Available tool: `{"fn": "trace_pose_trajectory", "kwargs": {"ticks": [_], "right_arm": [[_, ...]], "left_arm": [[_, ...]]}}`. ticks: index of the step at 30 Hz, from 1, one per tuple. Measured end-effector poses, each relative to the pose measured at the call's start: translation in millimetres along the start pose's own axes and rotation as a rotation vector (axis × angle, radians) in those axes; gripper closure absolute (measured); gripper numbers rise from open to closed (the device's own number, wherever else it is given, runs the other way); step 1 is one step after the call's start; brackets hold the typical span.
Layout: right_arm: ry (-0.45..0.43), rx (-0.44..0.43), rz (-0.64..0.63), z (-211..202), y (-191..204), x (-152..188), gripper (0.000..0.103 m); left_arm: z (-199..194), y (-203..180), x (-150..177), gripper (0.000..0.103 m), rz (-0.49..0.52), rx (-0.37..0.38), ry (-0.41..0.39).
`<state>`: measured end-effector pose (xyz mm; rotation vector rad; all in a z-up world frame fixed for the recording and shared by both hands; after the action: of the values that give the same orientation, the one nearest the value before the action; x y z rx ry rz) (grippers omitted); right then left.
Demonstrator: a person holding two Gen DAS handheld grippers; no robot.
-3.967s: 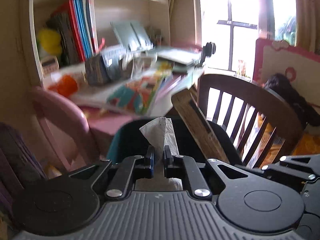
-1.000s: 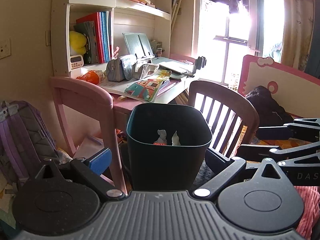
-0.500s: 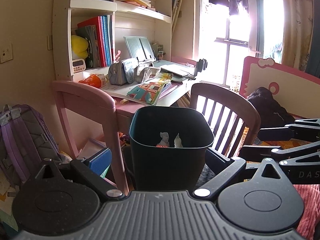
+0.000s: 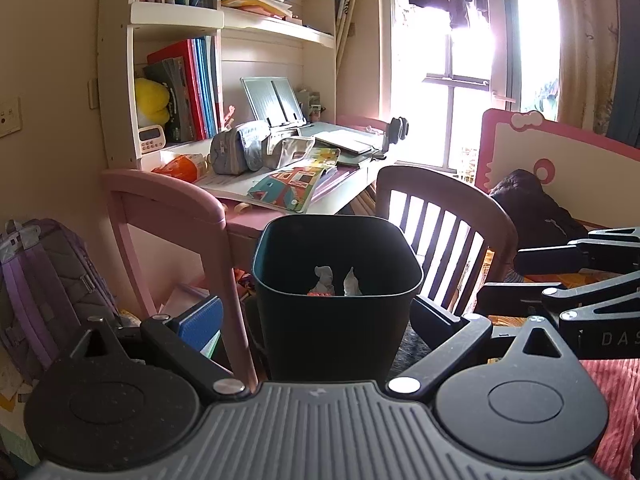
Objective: Collect trash
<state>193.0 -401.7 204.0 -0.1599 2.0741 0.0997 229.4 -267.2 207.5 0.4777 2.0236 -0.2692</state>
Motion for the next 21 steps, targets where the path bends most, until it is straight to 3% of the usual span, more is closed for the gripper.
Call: {"fn": "trace_pose_trajectory", "kwargs": {"ticks": [21], "right_arm": [[-0.001,-0.014,-0.004,-2.4,0.8,4.0,0.047]], "left_arm": [[-0.1,-0.7,3.7,0.003,0.008,0.004,-0.012]]}}
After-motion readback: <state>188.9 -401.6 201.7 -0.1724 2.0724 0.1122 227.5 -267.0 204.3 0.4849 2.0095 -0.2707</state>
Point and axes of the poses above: each gripper's, at about its wrist camera, not at the fingertips, and z roughly the way its jaws point, y to its left, x to its underside, the point moved 1 cm from there along z, roughly the way its jaws point, and after that the axes turned 1 degree about x, right-handed, at the moved point
